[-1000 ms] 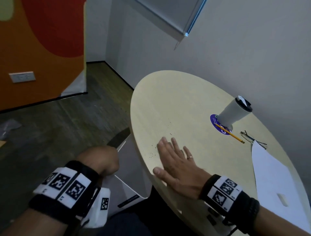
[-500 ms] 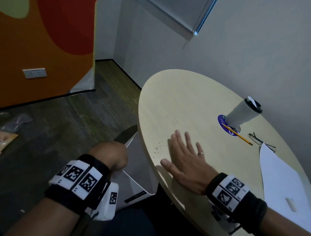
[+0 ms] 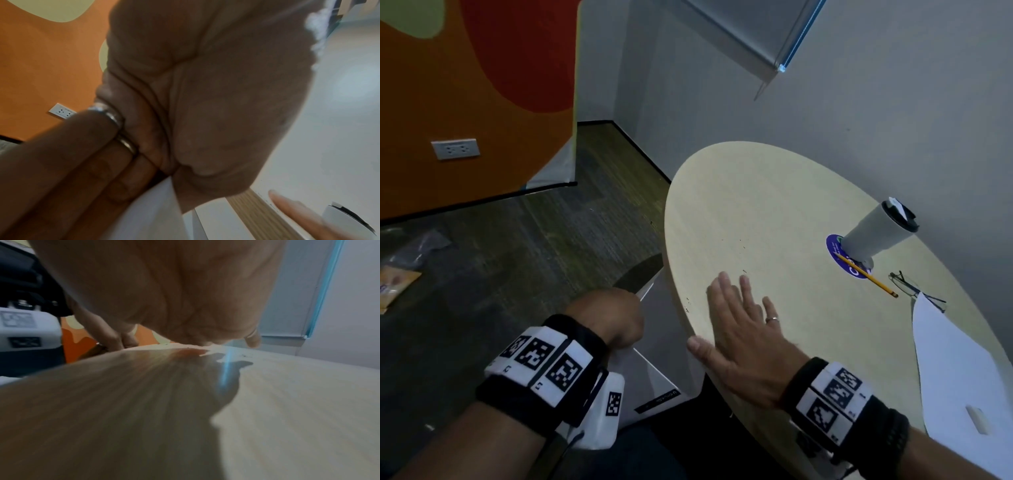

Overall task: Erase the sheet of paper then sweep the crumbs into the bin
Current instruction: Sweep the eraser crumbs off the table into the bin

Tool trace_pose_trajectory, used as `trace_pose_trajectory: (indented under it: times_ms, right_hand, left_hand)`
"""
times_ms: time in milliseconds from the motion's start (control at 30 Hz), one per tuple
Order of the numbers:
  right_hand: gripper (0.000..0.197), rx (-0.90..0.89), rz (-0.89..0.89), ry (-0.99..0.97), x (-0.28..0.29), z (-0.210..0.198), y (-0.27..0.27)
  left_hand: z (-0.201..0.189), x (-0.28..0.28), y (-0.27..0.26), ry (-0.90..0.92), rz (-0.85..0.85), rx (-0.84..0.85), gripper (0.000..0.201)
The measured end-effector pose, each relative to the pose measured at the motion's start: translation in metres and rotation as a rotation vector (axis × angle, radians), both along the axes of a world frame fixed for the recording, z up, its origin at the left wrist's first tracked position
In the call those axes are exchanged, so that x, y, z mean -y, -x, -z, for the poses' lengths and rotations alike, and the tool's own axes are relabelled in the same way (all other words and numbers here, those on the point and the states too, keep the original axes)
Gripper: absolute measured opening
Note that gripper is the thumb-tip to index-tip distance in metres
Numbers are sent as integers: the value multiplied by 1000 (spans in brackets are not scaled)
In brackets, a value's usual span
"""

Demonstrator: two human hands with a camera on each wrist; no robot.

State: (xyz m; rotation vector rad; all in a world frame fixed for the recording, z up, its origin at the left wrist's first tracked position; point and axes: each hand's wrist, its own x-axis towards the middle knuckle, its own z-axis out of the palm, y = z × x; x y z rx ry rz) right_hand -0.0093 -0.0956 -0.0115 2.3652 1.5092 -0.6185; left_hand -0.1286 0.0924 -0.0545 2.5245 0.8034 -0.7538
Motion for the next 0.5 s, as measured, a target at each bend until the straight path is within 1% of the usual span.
trace_pose_trajectory:
  times_ms: [100, 133, 167, 233, 333, 367, 400, 500]
  right_hand:
    - [101, -79, -206, 3, 5, -1, 21]
    - [100, -97, -257, -22, 6, -2, 25]
    - [98, -102, -270, -54, 6, -2, 24]
    - [97, -71, -172, -91, 2, -1, 13]
    - [102, -10, 70, -5, -3, 2, -8]
    - [105, -8, 92, 26, -3, 3, -10]
    - [107, -11, 56, 44, -1, 2, -8]
    - [103, -70, -209, 40, 7, -7, 14]
  left_hand:
    - [0, 0, -1, -8, 0, 1, 31]
    - [-1, 0, 0, -15, 1, 5, 31]
    - [-1, 0, 0, -19, 0, 9, 31]
    - [0, 0, 0, -20, 4, 9, 32]
    - [-2, 0, 2, -25, 11, 7, 34]
    - [-3, 1, 2, -29, 8, 12, 34]
    - [-3, 1, 2, -29, 9, 13, 34]
    - [-1, 0, 1, -12, 22, 7, 33]
